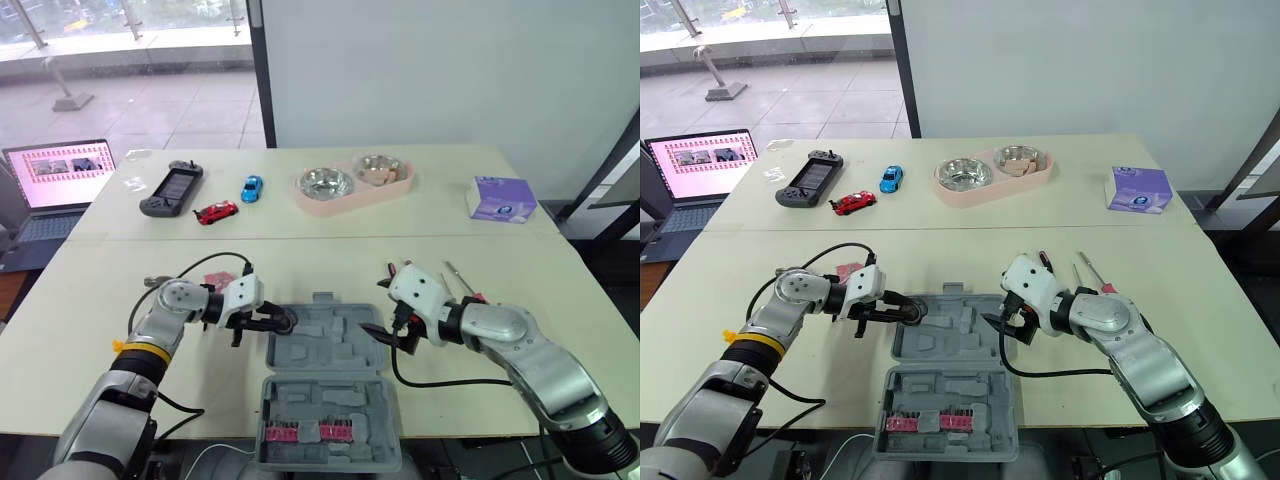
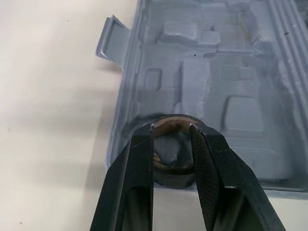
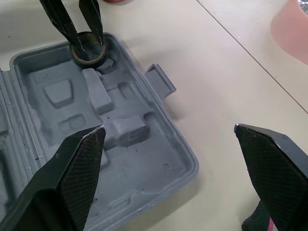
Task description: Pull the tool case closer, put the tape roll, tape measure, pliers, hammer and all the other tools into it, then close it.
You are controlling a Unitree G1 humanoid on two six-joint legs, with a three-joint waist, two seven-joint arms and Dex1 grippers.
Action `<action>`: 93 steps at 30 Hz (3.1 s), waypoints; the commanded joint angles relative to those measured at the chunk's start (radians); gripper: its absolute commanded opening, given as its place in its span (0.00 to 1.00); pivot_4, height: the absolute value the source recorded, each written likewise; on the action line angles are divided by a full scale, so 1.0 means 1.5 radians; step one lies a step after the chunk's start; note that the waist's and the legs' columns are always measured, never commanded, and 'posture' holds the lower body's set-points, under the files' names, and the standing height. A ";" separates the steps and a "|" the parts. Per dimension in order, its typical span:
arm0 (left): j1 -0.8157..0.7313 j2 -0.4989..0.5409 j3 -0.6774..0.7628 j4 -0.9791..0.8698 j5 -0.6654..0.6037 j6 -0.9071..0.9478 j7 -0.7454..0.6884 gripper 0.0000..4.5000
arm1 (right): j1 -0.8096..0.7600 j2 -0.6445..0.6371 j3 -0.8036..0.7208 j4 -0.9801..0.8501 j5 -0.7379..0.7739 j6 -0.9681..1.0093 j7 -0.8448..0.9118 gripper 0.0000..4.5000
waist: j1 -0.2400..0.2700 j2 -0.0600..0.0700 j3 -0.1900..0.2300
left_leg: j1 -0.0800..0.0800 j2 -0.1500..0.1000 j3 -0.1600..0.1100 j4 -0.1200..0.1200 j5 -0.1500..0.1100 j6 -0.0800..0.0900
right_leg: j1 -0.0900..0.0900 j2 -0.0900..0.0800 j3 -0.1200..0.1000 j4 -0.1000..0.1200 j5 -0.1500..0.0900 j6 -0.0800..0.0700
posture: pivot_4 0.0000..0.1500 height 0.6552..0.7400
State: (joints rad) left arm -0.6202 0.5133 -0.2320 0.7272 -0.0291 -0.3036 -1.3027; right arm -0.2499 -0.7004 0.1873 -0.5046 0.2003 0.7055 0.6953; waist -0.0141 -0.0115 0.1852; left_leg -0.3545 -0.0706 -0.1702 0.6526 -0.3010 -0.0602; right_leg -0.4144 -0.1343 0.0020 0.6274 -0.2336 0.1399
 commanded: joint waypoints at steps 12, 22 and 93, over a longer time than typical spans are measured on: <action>-0.046 0.011 -0.017 -0.008 0.009 0.071 -0.031 0.27 | -0.001 -0.004 -0.015 -0.021 -0.002 0.001 -0.006 1.00 | -0.002 0.000 0.000 | 0.000 0.000 0.000 0.000 0.000 0.000 | 0.000 0.000 0.000 0.000 0.000 0.000 | 1.00 0.95; -0.052 0.064 -0.012 -0.136 -0.015 0.167 -0.101 0.27 | 0.003 0.007 -0.009 -0.019 -0.003 -0.001 -0.018 1.00 | -0.002 -0.001 0.000 | -0.002 0.000 0.000 0.000 0.000 0.000 | -0.003 0.000 0.000 0.000 0.000 0.000 | 1.00 0.95; -0.015 0.033 -0.023 -0.148 0.017 0.165 -0.001 0.27 | 0.018 0.029 -0.006 -0.029 -0.007 0.001 -0.041 1.00 | -0.001 -0.001 0.000 | -0.003 0.000 0.000 0.000 0.000 0.000 | -0.003 0.000 0.001 0.000 0.000 0.000 | 1.00 0.95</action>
State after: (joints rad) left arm -0.6510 0.5610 -0.2670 0.5015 -0.0083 -0.0360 -1.3118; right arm -0.2184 -0.6583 0.1911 -0.5057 0.1897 0.7166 0.6349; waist -0.0162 -0.0134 0.1856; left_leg -0.3588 -0.0707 -0.1699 0.6520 -0.3009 -0.0604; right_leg -0.4193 -0.1342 0.0030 0.6281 -0.2337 0.1399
